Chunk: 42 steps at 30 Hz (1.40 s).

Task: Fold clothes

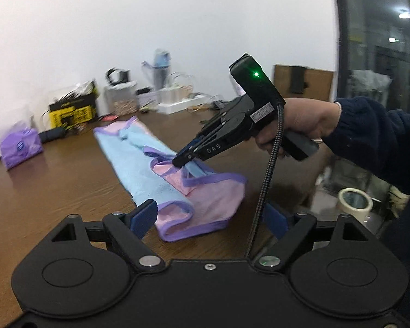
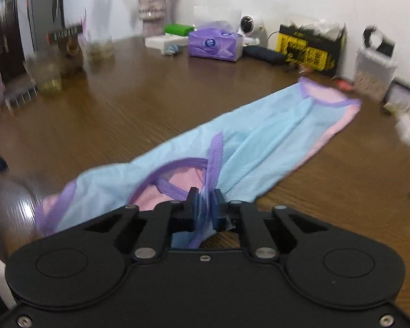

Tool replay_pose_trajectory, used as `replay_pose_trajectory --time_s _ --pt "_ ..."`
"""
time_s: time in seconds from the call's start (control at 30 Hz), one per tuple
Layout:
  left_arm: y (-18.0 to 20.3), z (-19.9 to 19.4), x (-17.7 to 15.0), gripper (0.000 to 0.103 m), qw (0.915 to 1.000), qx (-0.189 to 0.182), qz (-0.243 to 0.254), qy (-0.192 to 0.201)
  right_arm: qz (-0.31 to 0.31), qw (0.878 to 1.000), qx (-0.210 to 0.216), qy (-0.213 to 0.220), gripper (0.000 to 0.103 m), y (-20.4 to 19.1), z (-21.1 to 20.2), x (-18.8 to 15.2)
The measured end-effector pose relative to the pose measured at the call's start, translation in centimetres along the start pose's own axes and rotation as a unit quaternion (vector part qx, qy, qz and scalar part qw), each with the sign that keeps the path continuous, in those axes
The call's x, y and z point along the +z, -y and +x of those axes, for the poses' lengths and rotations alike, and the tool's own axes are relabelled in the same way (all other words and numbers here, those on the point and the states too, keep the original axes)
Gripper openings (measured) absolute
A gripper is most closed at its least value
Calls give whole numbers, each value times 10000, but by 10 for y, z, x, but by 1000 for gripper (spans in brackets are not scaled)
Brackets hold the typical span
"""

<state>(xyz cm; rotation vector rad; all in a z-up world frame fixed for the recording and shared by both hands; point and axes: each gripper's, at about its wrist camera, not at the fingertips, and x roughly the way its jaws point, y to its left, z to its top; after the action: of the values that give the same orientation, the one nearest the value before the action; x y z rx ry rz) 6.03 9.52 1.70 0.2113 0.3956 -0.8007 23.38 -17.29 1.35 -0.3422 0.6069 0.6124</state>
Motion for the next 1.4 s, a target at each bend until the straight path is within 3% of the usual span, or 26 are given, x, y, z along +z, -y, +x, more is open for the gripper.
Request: replay_pose_trajectory --time_s 0.03,0.1,0.23,0.3,0.37,0.43,0.5,0.53,0.6,0.7,0.83,0.9,0.93,1.0,1.1,1.17,1.27,1.4 --pt "0 -2 0 83 10000 -74 26 48 -103 9998 -171 -25 12 1 -7 -3" --pt "-4 -4 1 83 9972 -734 158 71 -195 9990 -390 -83 12 5 -19 -10" --pt "-4 -6 6 84 9892 -1319 503 394 -309 9987 -231 -338 16 8 -29 -27" --pt "-21 5 16 93 9908 -1191 -14 645 -439 9985 144 -309 33 0 -37 -31" --pt "-41 25 27 94 9953 -332 -625 657 -464 9979 445 -104 41 -1 -50 -28" --pt "-59 52 40 94 9915 469 -1118 464 -278 9979 487 328 47 13 -64 -15" --pt "-77 82 54 94 9788 1268 -1594 231 -94 9972 379 642 62 29 -71 -2" --pt "-79 91 58 94 9757 1440 -1642 147 63 9971 134 742 67 46 -65 7" --pt "-95 139 78 94 9607 2134 -1755 -268 402 9944 -345 914 69 81 -51 25" --pt "-132 191 97 94 9524 2308 -1939 -466 1057 9912 -440 664 69 140 10 51" --pt "-181 245 116 94 9447 2595 -1884 -686 1220 9905 -535 326 69 172 82 72" --pt "-212 285 117 90 9398 2702 -1931 -804 1215 9903 -635 243 67 177 108 78" --pt "-215 287 114 87 9384 2731 -1960 -805 1199 9901 -694 217 67 178 118 80" --pt "-231 306 108 72 9351 2748 -2086 -817 1145 9900 -811 162 58 179 139 82" --pt "-239 321 99 60 9325 2668 -2244 -947 1138 9905 -769 43 46 180 160 79" --pt "-236 330 98 59 9364 2661 -2021 -1077 1168 9908 -679 29 37 183 165 78" --pt "-229 344 98 59 9374 2823 -1615 -1249 1213 9898 -733 118 4 190 166 72" --pt "-227 352 101 58 9364 2940 -1399 -1309 1465 9841 -971 243 4 203 155 62"
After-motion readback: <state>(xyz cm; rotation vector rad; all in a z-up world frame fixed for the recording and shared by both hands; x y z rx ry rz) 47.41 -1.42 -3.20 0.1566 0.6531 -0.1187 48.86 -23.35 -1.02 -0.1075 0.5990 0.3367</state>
